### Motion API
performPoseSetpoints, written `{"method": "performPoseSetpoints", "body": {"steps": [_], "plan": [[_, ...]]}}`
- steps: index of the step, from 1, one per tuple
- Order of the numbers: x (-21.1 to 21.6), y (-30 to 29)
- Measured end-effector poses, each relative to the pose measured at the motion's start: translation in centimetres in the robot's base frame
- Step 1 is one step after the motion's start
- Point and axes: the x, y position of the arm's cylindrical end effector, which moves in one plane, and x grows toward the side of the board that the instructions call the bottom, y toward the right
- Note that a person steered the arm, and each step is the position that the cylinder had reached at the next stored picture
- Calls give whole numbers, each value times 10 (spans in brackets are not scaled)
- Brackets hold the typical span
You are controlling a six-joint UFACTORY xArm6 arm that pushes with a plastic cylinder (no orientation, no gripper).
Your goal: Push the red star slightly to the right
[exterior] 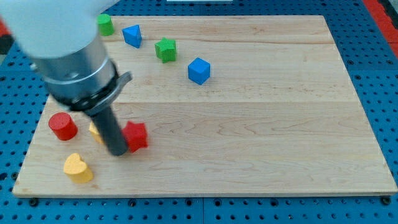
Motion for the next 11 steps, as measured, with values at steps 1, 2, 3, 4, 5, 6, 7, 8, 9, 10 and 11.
{"method": "performPoseSetpoints", "body": {"steps": [1,2,3,4,5,6,7,8,9,10,11], "plan": [[-15,38],[-35,70],[-36,72],[-46,28],[-65,28],[-72,63],[-74,121],[-74,148],[-74,146],[-87,36],[-90,-74]]}}
